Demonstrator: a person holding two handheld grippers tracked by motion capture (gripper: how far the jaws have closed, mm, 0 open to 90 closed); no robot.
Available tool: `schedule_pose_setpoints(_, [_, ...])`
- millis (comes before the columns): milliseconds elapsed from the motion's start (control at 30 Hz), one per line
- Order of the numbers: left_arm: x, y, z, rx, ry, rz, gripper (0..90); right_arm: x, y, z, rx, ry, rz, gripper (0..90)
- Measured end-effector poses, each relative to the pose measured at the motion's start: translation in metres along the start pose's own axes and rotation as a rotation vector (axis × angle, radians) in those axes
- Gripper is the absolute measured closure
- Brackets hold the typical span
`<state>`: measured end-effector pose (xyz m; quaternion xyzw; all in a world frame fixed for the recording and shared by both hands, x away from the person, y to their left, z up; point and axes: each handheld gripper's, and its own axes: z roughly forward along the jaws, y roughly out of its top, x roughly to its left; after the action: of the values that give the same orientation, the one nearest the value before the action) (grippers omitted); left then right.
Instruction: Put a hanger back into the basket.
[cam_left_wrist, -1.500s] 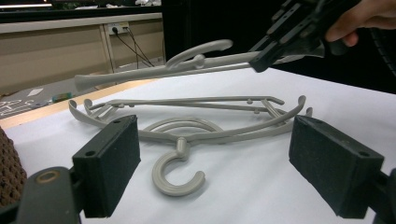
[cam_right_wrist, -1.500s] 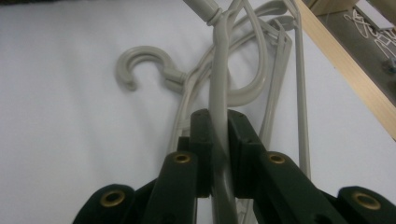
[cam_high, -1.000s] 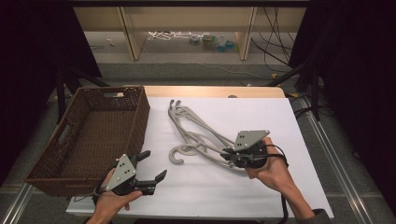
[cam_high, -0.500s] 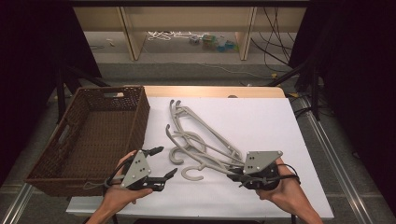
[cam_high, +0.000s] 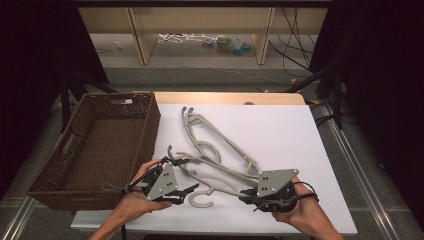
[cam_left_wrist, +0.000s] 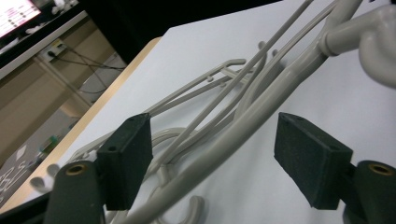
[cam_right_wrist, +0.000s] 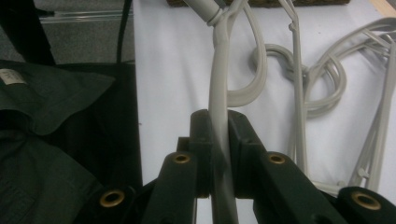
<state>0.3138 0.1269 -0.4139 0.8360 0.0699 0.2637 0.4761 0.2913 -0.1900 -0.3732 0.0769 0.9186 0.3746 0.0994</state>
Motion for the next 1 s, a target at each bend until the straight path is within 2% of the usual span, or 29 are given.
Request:
schedule_pose_setpoints(33, [-0.001,0.001,0.001,-0.001,-0.015,0.007,31.7,0.0,0.001,0.001,0.001,0.0,-0.003,82.4])
schedule_pose_setpoints(100, [-0.003,0.002,0.003,-0.008,-0.038,-0.014,32.7,0.001,0.002,0.001,0.005,0.007,-0.006,82.4])
schedule_pose_setpoints(133, [-0.002,0.002,0.003,-0.008,-0.049,0.007,33.6,0.001,0.002,0.002,0.006,0.007,-0.008,82.4])
schedule_pose_setpoints(167, [-0.002,0.002,0.003,-0.008,-0.049,0.007,35.0,0.001,0.002,0.002,0.008,0.002,-0.015,82.4])
schedule_pose_setpoints(200, [-0.004,0.002,0.005,-0.006,-0.07,0.035,36.6,0.002,0.002,0.002,0.008,0.014,-0.009,82.4])
schedule_pose_setpoints(300, [-0.006,0.002,0.007,0.006,-0.089,0.061,39.5,0.001,0.002,0.002,-0.008,0.027,-0.008,82.4])
schedule_pose_setpoints(367, [-0.008,0.001,0.008,0.002,-0.098,0.056,41.9,0.002,0.002,0.003,-0.015,0.044,-0.005,82.4])
schedule_pose_setpoints(400, [-0.007,0.002,0.008,0.002,-0.105,0.076,44.7,0.001,0.002,0.003,-0.015,0.04,-0.013,82.4])
schedule_pose_setpoints(433, [-0.008,0.001,0.008,0.002,-0.113,0.066,46.4,0.002,0.002,0.003,-0.014,0.05,-0.006,82.4])
schedule_pose_setpoints(467, [-0.008,0.002,0.009,0.003,-0.117,0.096,47.6,0.002,0.002,0.003,-0.015,0.052,-0.007,82.4])
schedule_pose_setpoints(533, [-0.009,0.001,0.01,0.012,-0.117,0.096,48.9,0.002,0.002,0.004,-0.026,0.051,-0.013,82.4])
schedule_pose_setpoints(567, [-0.008,0.001,0.01,0.018,-0.118,0.119,50.3,0.002,0.002,0.004,-0.028,0.064,-0.008,82.4])
schedule_pose_setpoints(600, [-0.008,0.001,0.011,0.019,-0.123,0.119,53.5,0.003,0.002,0.004,-0.03,0.076,-0.004,82.4])
schedule_pose_setpoints(733, [-0.007,0.001,0.01,0.01,-0.165,0.119,67.3,0.001,0.002,0.004,-0.038,0.077,-0.007,82.4])
schedule_pose_setpoints(767, [-0.007,0.001,0.009,0.007,-0.165,0.148,68.5,0.001,0.002,0.004,-0.041,0.08,-0.01,82.4])
schedule_pose_setpoints(867, [-0.01,0.004,0.007,0.011,-0.17,0.199,71.4,-0.001,0.0,0.003,-0.042,0.099,-0.016,82.2])
schedule_pose_setpoints(933, [-0.009,0.006,0.007,0.019,-0.167,0.23,72.7,-0.002,0.0,0.002,-0.044,0.092,-0.032,81.7])
schedule_pose_setpoints(1000, [-0.009,0.006,0.006,0.008,-0.171,0.225,73.7,-0.003,0.0,0.001,-0.053,0.092,-0.041,80.9])
